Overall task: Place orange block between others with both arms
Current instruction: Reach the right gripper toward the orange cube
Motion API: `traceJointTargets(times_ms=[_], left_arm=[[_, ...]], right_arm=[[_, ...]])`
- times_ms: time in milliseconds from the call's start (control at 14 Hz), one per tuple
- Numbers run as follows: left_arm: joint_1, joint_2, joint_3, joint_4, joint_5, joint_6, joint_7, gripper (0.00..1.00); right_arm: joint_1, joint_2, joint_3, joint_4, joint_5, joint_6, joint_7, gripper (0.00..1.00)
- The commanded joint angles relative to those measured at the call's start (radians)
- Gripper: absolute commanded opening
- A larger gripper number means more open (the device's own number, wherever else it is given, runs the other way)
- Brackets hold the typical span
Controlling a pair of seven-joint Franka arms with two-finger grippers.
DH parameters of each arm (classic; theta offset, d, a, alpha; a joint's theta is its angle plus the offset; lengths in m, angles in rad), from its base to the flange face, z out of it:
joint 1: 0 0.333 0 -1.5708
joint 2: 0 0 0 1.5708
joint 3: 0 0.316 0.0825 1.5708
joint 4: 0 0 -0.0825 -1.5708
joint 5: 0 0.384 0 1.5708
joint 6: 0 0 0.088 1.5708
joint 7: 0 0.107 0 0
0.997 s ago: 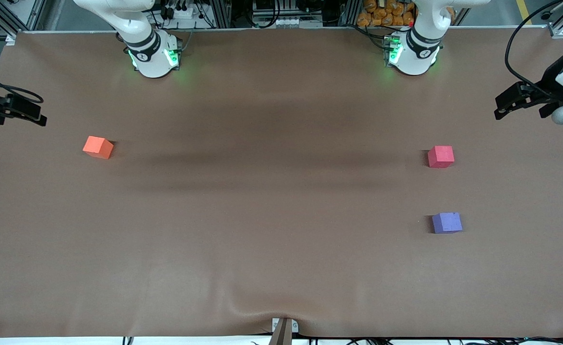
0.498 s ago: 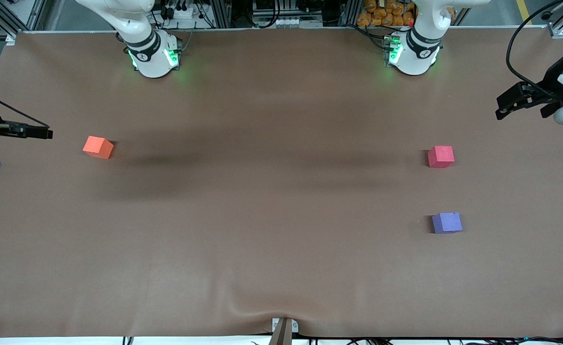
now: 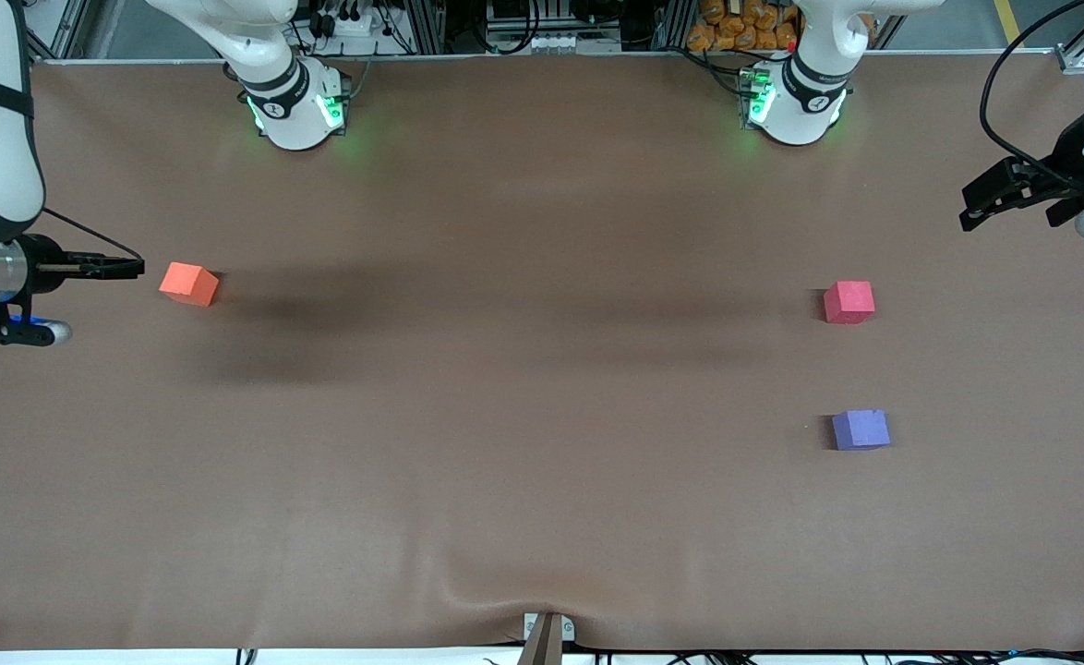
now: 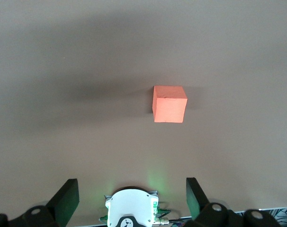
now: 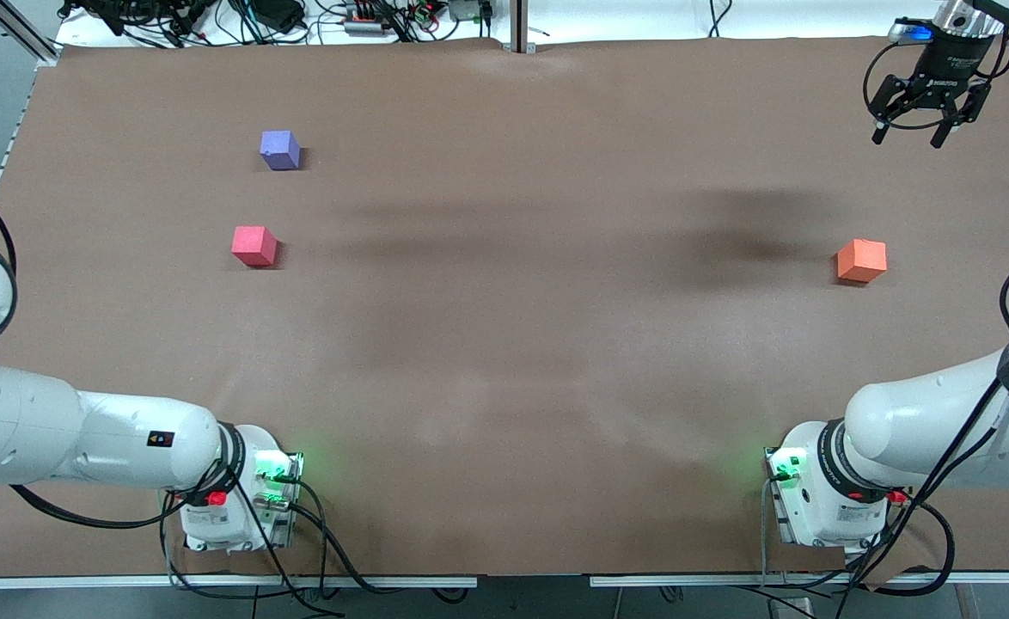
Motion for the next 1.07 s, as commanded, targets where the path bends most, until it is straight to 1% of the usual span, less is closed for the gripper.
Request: traceJointTargets(times_ms=[0,71,142,356,427,569,854,997], left_arm=[[0.003,-0.010,-0.004,0.007,0.019,-0.013,0.000,1.00],[0.003,-0.007,-0.004,0.009,0.019,-0.013,-0.001,1.00],[0.003,-0.006,-0.004,0.009,0.019,-0.013,-0.001,1.00],[0.003,-0.003,-0.004,0.007,0.019,-0.011,-0.001,1.00],[0.003,-0.003,-0.004,0.007,0.019,-0.010,-0.003,1.00],[0.003,-0.001,-0.004,0.007,0.019,-0.005,-0.003,1.00],[0.006,0.010,-0.004,0.009,0.019,0.016,-0.003,1.00],[0.004,0.013,-0.004,0.009,0.019,0.023,-0.003,1.00]], right_arm=[[-0.032,-0.004,0.011,-0.034,-0.001,0.049,-0.012,1.00],[-0.044,0.002,0.010,-0.075,-0.001,0.102,-0.012,1.00],[-0.092,0.001,0.011,-0.118,-0.001,0.170,-0.024,1.00],[-0.196,0.008,0.011,-0.239,-0.001,0.374,-0.156,1.00],[-0.213,0.007,0.013,-0.274,-0.001,0.409,-0.176,1.00],[-0.215,0.011,0.011,-0.304,0.000,0.440,-0.178,1.00],[-0.201,0.007,0.019,-0.436,0.000,0.538,-0.178,1.00],[-0.123,-0.005,0.025,-0.465,0.021,0.523,-0.167,1.00]])
